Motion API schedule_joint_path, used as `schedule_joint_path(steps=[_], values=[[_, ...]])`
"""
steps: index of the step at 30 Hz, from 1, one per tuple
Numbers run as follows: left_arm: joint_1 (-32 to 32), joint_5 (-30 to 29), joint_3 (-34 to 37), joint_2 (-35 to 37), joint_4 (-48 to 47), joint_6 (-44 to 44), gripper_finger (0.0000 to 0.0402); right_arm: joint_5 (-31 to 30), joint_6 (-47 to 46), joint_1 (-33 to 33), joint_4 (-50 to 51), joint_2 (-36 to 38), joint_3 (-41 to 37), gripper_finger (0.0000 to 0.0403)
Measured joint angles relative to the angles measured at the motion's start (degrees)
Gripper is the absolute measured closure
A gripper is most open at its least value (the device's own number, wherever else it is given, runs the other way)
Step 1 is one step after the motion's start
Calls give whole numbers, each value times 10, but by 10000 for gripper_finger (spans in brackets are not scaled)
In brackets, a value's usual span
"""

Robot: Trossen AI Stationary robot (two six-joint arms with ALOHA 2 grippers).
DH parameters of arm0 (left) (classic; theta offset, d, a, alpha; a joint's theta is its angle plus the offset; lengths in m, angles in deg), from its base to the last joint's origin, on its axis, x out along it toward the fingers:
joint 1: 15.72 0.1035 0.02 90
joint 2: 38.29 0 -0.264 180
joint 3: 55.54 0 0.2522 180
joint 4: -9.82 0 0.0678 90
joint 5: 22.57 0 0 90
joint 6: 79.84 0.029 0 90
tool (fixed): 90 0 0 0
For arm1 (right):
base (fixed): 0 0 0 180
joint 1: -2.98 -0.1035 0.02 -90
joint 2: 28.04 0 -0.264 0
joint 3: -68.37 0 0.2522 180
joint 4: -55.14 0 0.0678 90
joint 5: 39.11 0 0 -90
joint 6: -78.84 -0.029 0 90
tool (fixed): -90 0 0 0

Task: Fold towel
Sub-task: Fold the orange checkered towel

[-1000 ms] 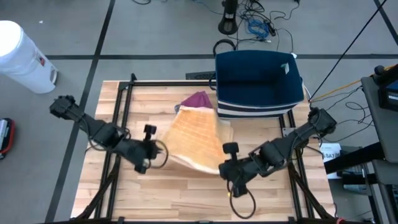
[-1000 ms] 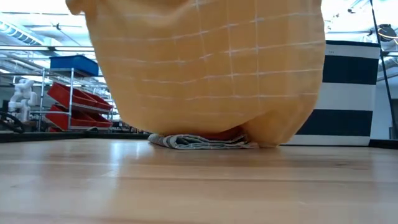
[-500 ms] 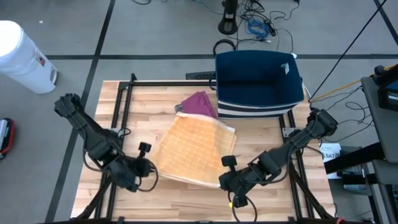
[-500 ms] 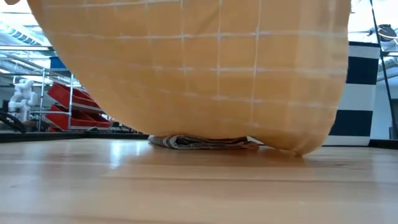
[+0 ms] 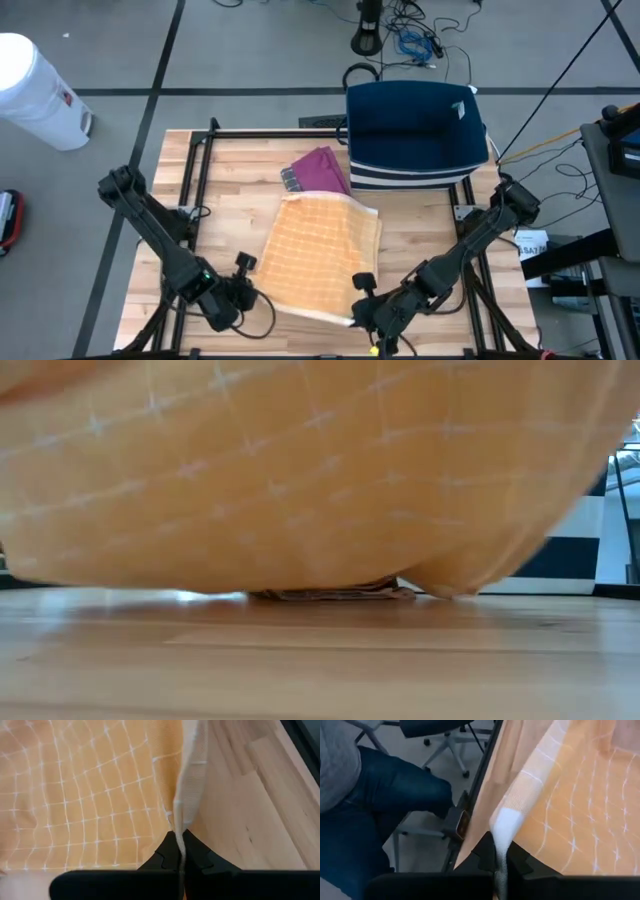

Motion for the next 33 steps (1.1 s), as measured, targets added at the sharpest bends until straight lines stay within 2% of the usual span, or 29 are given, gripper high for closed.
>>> schedule_joint_path(steps=[8, 16, 22, 28, 33], values=[[-7, 17, 0, -62, 107, 22, 399, 17, -25, -15, -13, -66, 0, 403], [-7, 33, 0, -104, 222, 31, 399, -12, -50, -48, -26, -78, 0, 403], [-5, 61, 0, -114, 233, -5, 399, -14, -65, -73, -61, -79, 0, 403], [-1, 36, 0, -114, 237, -2, 399, -47, -104, -76, 9, -79, 0, 403], [7, 70, 0, -114, 237, -19, 399, -47, -115, -74, 7, -79, 0, 400]])
